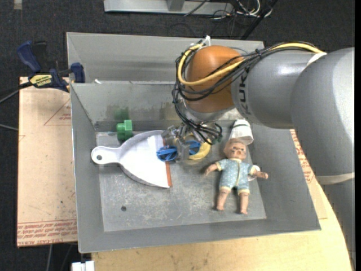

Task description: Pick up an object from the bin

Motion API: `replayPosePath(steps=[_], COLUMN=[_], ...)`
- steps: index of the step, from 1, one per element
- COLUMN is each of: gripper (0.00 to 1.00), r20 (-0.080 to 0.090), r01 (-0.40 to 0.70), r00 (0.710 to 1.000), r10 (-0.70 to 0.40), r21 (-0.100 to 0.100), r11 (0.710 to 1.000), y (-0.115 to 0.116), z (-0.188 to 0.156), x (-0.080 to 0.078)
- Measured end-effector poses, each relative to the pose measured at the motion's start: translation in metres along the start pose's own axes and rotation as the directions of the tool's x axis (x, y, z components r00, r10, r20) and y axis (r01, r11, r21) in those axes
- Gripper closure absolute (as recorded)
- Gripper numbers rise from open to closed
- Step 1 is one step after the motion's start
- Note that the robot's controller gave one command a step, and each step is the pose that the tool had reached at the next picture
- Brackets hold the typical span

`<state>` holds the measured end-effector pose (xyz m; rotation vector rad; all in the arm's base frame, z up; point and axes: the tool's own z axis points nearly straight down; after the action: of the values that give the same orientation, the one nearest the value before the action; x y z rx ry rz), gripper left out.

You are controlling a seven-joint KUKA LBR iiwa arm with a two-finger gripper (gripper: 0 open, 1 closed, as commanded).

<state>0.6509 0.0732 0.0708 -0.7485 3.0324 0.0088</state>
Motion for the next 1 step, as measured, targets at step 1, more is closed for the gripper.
replayPosePath(steps=[1], gripper=[1.00], r20=[0.001], r01=[0.000], r00=[1.000], r10=[0.000], r21=[0.000], r11=[1.000], y=[0.0002], z=[-0.0020], x=[0.0001])
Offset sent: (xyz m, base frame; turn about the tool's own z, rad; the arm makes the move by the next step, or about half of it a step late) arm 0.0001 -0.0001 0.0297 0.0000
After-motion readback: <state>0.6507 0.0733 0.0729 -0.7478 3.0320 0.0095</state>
